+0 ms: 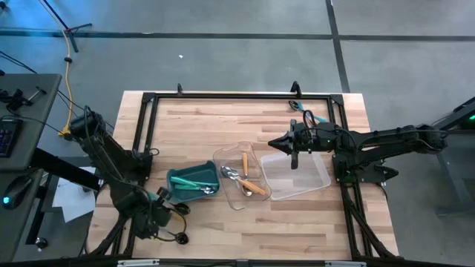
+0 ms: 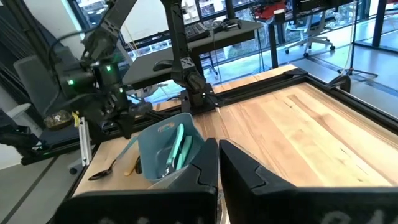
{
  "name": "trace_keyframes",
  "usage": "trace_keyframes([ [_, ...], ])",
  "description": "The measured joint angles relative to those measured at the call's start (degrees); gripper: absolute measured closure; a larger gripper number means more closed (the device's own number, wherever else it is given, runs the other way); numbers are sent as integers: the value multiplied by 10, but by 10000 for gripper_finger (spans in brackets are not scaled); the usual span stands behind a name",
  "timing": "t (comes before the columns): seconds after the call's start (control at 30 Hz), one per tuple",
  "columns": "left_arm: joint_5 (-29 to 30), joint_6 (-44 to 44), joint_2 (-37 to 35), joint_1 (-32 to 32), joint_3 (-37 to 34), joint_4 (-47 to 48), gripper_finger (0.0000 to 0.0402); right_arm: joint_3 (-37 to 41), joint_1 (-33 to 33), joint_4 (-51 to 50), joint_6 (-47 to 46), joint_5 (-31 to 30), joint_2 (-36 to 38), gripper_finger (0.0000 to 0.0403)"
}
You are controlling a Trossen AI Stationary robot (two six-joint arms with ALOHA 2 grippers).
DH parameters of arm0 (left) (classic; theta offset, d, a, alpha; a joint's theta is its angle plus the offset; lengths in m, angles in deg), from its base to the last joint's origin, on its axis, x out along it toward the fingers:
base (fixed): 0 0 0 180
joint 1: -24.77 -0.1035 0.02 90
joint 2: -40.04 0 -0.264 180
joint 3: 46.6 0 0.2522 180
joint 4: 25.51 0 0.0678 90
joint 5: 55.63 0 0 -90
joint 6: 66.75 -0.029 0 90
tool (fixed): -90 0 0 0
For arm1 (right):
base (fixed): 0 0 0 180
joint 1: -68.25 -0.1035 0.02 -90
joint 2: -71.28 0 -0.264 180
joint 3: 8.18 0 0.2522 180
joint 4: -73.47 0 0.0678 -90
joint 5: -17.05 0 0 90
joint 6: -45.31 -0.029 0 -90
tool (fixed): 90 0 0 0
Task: Sort silverware by color (type)
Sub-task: Put the orange spoon into the transparent bin
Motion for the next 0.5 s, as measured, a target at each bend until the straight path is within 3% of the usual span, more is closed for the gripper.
trace_keyframes([
  [0.3, 67, 191, -6, 7, -24, -6, 401, 0, 0, 0, -24, -2, 0, 403],
  [0.5, 77, 207, 20, 15, -24, -6, 401, 0, 0, -3, -24, -2, 0, 403],
])
